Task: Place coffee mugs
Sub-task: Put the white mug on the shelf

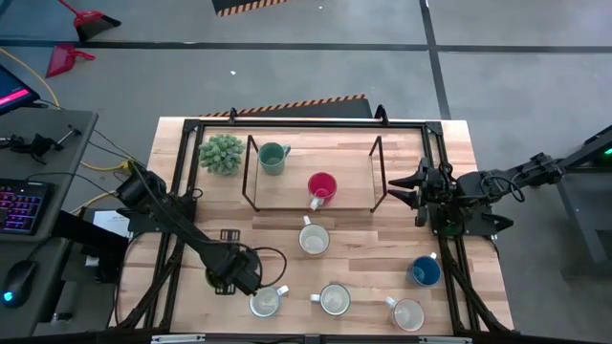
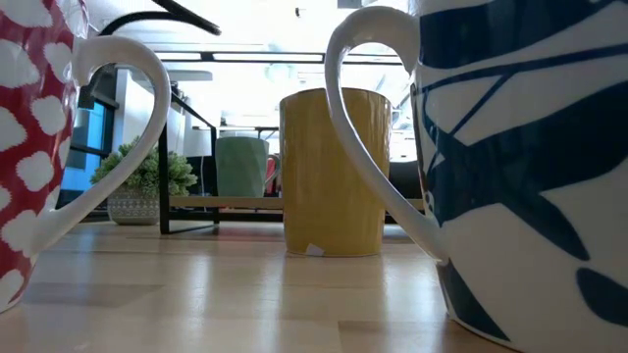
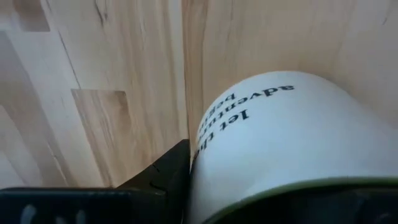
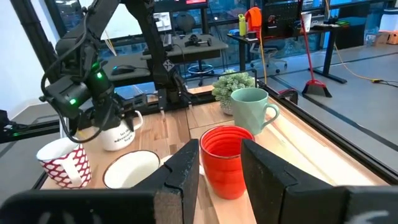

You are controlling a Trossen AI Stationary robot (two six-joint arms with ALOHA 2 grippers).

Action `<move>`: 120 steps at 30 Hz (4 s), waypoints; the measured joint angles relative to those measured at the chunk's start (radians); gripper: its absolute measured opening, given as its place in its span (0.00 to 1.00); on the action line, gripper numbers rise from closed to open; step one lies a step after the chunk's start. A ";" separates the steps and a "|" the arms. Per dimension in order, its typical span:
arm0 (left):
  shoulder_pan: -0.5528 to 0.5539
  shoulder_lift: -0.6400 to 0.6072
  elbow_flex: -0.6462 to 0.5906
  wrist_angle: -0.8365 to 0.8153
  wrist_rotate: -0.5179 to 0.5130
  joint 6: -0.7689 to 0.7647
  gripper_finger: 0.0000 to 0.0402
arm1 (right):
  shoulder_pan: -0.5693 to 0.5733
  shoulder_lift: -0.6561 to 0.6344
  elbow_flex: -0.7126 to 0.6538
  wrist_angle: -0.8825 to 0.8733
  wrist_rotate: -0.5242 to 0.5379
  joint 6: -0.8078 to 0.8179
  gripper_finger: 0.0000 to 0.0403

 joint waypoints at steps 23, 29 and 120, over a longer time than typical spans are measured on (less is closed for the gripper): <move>0.035 -0.072 -0.006 -0.069 0.078 -0.068 0.02 | 0.000 0.000 0.000 -0.009 -0.038 0.004 0.26; 0.078 -0.225 -0.007 -0.123 0.030 -0.165 0.02 | 0.000 0.000 0.000 -0.010 -0.046 0.004 0.26; 0.744 0.204 0.715 -0.429 -0.027 -0.687 0.02 | 0.000 -0.035 0.000 -0.060 -0.220 -0.023 0.26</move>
